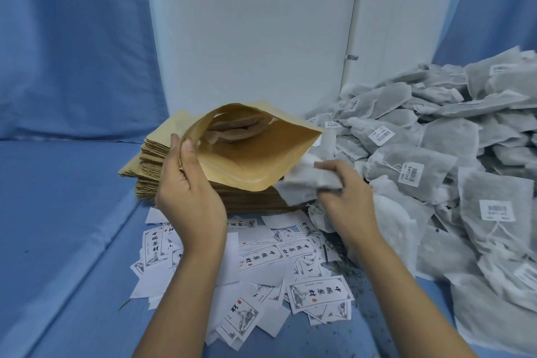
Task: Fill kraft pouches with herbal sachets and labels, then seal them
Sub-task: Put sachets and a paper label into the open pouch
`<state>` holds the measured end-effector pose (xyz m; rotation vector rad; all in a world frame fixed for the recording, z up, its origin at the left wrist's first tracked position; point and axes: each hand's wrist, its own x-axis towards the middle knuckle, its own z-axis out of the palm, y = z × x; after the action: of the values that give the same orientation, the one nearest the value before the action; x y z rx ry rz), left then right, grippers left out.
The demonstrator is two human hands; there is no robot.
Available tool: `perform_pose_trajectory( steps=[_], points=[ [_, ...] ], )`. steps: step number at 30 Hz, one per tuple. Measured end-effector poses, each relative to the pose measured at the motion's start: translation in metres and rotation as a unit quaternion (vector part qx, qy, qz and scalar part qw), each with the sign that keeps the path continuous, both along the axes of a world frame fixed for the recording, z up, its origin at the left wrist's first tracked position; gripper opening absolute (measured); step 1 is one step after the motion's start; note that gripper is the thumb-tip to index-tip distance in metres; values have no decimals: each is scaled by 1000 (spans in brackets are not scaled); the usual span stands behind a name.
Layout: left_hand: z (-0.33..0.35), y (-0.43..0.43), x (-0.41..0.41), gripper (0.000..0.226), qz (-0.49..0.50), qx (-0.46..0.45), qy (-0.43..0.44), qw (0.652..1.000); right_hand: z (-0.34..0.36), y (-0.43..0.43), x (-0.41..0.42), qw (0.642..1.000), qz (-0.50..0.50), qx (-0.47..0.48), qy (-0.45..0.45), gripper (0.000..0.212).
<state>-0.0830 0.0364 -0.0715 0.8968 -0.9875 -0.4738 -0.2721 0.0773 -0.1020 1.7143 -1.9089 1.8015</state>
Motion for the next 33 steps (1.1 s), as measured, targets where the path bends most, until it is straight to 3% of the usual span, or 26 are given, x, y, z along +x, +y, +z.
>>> perform_pose_trajectory(
  steps=[3,6,9,14,18,20,22,27,30,33],
  points=[
    [0,0,0,56,1,2,-2,1000,-6,-1,-10,981,27,136,134,52],
    [-1,-1,0,53,0,2,-2,1000,-9,-1,-14,963,66,204,161,47],
    [-1,-1,0,51,0,4,-6,1000,-5,-3,-17,959,95,246,108,33],
    [-2,-2,0,50,2,5,-10,1000,-9,-2,-13,965,106,203,-130,38],
    [-3,-3,0,51,6,2,-6,1000,-5,1,-8,921,140,137,-337,14],
    [-3,-4,-1,50,5,1,-9,1000,1,4,-11,889,188,141,-394,15],
    [-4,-3,-3,47,2,0,-10,1000,8,8,-14,863,261,183,-392,19],
    [-8,-3,-7,34,-25,-54,-55,997,23,23,-21,762,461,309,-335,58],
    [-14,-5,-11,26,-47,-73,-122,989,32,27,-19,744,500,293,-331,49],
    [-19,-6,-11,25,-59,-84,-170,980,41,23,-6,747,474,247,-397,34]
  ],
)
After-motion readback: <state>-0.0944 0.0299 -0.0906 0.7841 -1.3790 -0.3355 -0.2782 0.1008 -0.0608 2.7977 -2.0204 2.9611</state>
